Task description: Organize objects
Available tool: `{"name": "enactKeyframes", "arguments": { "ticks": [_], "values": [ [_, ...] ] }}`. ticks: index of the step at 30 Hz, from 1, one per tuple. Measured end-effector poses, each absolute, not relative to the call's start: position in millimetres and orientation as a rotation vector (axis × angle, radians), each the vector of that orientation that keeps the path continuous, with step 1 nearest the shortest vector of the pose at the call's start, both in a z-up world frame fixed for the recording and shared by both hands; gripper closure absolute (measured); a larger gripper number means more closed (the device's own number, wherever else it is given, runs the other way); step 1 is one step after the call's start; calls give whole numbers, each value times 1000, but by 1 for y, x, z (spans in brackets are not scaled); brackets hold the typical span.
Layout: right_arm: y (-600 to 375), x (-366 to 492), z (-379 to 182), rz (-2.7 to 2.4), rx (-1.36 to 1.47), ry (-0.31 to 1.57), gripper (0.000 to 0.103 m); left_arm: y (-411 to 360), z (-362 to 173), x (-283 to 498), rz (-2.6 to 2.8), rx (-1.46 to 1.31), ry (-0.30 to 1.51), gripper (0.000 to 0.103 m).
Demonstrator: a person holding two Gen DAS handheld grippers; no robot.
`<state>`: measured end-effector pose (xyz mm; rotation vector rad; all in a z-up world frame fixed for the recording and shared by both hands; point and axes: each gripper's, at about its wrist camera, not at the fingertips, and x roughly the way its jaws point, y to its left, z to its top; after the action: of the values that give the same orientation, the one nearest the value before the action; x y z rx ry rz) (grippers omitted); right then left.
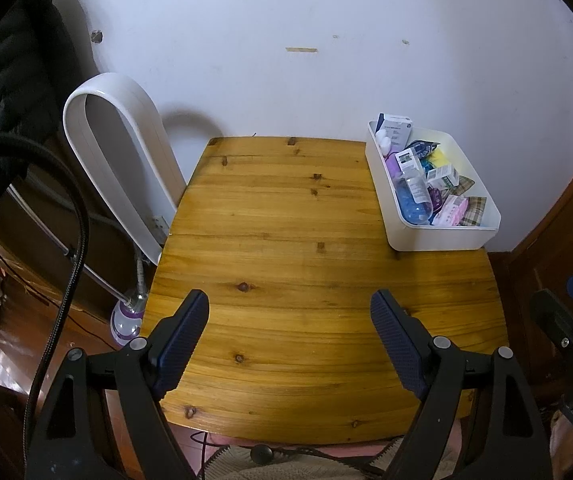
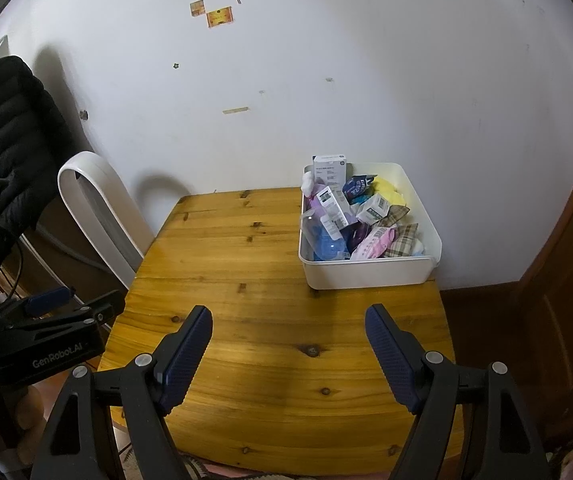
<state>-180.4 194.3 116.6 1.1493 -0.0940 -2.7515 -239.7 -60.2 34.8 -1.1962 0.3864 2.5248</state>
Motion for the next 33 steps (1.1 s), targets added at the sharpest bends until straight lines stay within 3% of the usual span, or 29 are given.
{"name": "enactKeyframes", "arguments": {
  "ticks": [33],
  "values": [
    [193,-188,109,-2729,1202,-104,23,-61,28,-244,2498,-1219,408,17]
  ]
}}
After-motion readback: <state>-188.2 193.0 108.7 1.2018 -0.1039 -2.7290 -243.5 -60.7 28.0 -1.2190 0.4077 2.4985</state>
